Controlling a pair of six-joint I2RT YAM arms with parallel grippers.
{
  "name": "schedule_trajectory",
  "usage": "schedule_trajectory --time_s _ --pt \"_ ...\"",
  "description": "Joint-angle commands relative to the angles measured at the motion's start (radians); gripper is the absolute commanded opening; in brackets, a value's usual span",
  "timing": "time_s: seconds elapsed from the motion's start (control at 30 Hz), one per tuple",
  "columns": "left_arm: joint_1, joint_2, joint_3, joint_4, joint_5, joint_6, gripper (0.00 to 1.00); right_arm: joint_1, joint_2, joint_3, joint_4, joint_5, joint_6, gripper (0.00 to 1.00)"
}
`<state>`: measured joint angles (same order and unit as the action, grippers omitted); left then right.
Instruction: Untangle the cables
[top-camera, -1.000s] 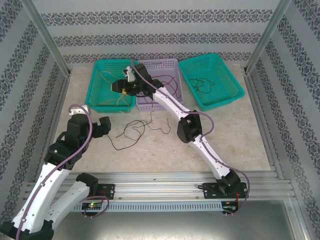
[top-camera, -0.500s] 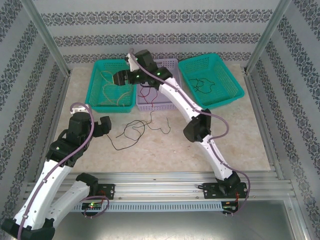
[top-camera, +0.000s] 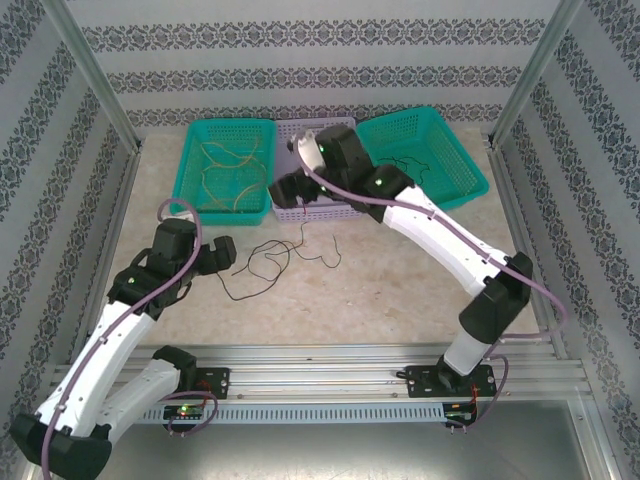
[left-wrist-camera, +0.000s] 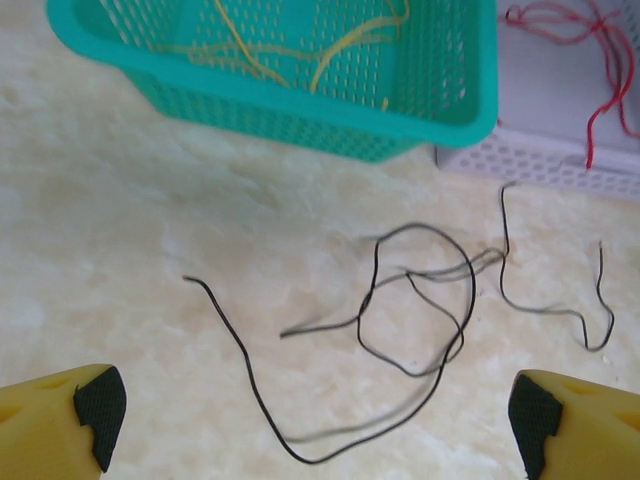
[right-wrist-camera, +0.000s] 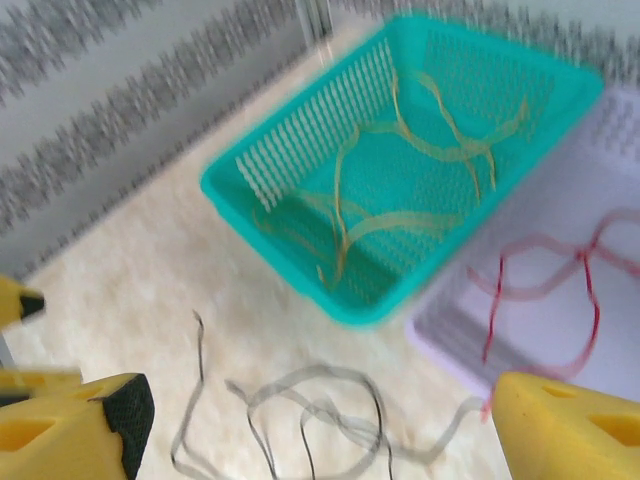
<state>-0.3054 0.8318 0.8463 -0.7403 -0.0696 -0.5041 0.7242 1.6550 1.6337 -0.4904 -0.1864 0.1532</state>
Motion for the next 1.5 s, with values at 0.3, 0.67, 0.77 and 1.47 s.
schedule_trajectory --time_s 0.3,0.67,0.77,1.47 --pt "-0.014 0.134 -0.213 0.24 0.155 -0.156 0.93 0.012 0.075 -0.348 0.147 -0.016 -0.041 0.85" --pt "-0.022 0.123 -0.272 0.248 0.119 -0.138 0.92 0.02 0.34 -0.183 0.172 -0.003 -0.136 0.83" --pt "-0.024 0.13 -0.278 0.252 0.106 -0.127 0.92 0.024 0.389 -0.136 0.176 -0.014 -0.149 0.82" --pt "-0.053 0.209 -0.31 0.33 0.09 -0.134 0.92 0.031 0.441 -0.111 0.155 -0.146 -0.155 0.62"
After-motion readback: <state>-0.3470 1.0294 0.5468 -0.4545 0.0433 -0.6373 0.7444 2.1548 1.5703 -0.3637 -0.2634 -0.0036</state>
